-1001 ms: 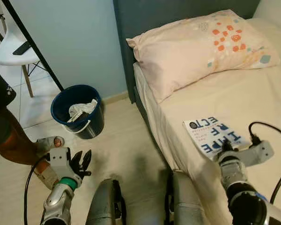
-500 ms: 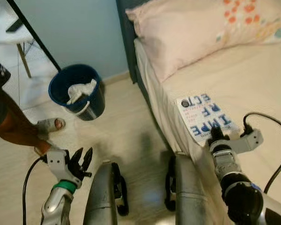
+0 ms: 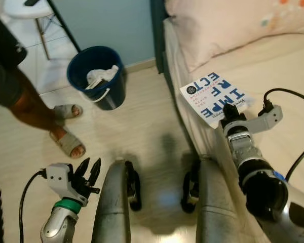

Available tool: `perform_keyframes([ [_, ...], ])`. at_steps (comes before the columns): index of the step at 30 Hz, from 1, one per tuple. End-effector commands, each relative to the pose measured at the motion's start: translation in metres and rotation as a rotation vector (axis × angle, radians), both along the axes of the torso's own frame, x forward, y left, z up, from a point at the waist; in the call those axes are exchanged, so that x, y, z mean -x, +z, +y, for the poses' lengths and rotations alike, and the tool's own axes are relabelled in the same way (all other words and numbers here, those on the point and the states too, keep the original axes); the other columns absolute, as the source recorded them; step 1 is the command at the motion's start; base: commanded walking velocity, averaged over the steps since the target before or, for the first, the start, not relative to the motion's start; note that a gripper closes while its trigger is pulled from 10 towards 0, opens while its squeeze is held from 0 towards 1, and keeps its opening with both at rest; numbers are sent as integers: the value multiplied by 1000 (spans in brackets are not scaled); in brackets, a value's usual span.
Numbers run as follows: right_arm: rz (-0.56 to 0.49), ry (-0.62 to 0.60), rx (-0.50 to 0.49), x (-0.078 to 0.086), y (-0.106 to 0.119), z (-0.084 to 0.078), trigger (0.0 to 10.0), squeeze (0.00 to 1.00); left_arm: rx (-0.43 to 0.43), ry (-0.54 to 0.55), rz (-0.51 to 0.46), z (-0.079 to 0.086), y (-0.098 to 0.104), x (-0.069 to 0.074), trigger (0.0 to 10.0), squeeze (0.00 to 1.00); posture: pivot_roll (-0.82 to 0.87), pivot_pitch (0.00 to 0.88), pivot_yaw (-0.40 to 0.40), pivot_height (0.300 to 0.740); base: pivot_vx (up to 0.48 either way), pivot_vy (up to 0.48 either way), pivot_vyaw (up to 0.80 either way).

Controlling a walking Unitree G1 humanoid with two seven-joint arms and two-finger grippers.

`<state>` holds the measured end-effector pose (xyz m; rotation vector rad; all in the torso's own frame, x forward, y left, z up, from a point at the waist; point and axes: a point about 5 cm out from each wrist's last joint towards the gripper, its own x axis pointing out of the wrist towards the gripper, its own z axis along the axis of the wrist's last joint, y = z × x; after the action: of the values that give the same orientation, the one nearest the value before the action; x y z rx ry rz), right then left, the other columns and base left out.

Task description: Clean up the room

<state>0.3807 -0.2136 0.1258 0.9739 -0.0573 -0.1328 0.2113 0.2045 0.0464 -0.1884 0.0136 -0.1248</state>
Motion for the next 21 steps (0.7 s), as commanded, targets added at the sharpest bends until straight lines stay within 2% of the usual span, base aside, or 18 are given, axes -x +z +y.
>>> perform_keyframes([
  [1, 7, -16, -8, 2, -3, -5, 10000, 0, 7, 12, 30, 3, 0, 6, 10000, 0, 193, 480, 158, 620, 0, 0, 0],
  [3, -22, -48, -11, -1, 8, -12, 10000, 0, 6, 9, 24, 2, 7, 9, 10000, 0, 203, 496, 170, 620, 0, 0, 0],
  [8, -48, -71, -20, -2, 15, -19, 10000, 0, 6, 1, 25, 1, 10, 10, 10000, 0, 195, 494, 172, 620, 0, 0, 0],
  [12, -169, -62, 16, -10, 43, -24, 10000, 0, 25, -2, 27, -3, 7, 3, 10000, 0, 126, 424, 127, 620, 0, 0, 0],
  [13, -222, -38, 45, -13, 55, -22, 10000, 0, 39, 1, 27, -6, 7, -1, 10000, 0, 111, 405, 118, 620, 0, 0, 0],
  [14, -222, -38, 45, -13, 55, -22, 10000, 0, 39, 1, 27, -6, 7, -1, 10000, 0, 111, 405, 118, 620, 0, 0, 0],
  [16, -307, 9, 87, -17, 72, -16, 10000, 0, 66, 3, 24, -12, 5, -12, 10000, 0, 73, 344, 86, 620, 0, 0, 0],
  [19, -333, 24, 95, -18, 75, -13, 10000, 0, 82, 1, 29, -15, 5, -16, 10000, 0, 73, 344, 86, 620, 0, 0, 0],
  [20, -334, 44, 120, -18, 75, -9, 10000, 0, 92, 16, 46, -16, 4, -22, 10000, 0, 38, 280, 62, 620, 0, 0, 0],
  [21, -329, 66, 140, -18, 73, -4, 10000, 0, 94, 25, 50, -16, 3, -27, 10000, 0, 18, 251, 51, 620, 0, 0, 0],
])
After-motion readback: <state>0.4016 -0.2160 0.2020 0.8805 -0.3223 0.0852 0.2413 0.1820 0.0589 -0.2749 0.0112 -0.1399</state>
